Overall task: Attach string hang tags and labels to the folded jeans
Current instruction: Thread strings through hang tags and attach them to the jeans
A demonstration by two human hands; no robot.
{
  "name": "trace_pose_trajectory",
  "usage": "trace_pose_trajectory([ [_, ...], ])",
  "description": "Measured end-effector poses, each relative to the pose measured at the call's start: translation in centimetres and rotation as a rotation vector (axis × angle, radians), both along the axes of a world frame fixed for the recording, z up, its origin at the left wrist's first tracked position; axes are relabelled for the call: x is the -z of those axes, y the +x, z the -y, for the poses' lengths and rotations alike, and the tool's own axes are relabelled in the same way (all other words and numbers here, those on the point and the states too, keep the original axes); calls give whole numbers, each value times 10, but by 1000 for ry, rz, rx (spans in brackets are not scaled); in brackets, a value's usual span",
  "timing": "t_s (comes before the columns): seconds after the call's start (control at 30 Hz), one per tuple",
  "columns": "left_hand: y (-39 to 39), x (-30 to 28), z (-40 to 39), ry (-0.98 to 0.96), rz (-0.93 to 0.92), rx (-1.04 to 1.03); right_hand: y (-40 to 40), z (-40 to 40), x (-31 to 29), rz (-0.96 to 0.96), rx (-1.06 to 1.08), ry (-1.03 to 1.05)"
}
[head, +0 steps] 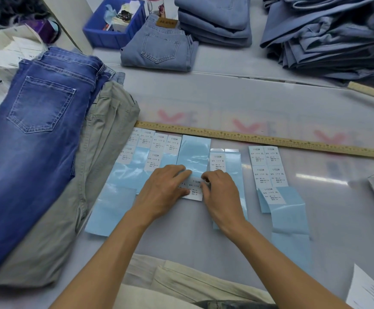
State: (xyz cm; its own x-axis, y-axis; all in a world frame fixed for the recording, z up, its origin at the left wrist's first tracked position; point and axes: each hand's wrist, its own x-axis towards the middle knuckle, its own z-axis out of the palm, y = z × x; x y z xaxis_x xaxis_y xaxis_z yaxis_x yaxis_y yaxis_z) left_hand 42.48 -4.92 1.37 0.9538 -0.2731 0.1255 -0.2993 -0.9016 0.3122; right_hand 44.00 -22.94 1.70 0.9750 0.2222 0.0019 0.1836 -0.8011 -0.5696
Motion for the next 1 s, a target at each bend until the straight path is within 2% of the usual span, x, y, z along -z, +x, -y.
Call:
trace_pose_trajectory([
  [0.27,-4,4,0,9,-10,-28,-3,-2,-2,141,-31,-120],
  [0.5,-6,5,1,9,16,-42,-7,-1,3,193,-58,-102],
  [1.0,-5,7,1,11,-47,-49,-12,1,7,251,-77,-67],
])
